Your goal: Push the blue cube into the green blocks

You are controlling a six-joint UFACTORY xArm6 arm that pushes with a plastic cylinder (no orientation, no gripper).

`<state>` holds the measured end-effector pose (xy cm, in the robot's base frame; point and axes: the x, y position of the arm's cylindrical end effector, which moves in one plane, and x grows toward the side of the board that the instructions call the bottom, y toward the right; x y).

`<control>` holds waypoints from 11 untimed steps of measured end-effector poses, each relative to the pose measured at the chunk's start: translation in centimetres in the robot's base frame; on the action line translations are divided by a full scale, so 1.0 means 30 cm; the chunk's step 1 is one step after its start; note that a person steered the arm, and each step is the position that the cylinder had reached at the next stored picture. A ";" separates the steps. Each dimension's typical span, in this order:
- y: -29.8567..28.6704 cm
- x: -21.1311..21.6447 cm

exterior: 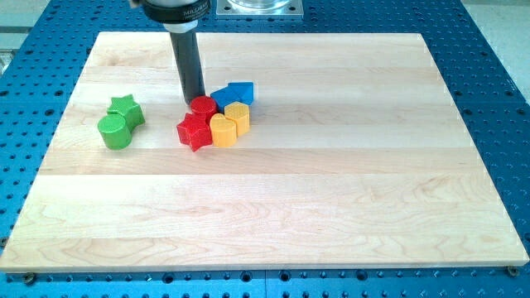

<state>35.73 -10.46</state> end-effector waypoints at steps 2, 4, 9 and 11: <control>0.089 -0.024; 0.373 -0.104; -0.029 -0.011; 0.105 0.078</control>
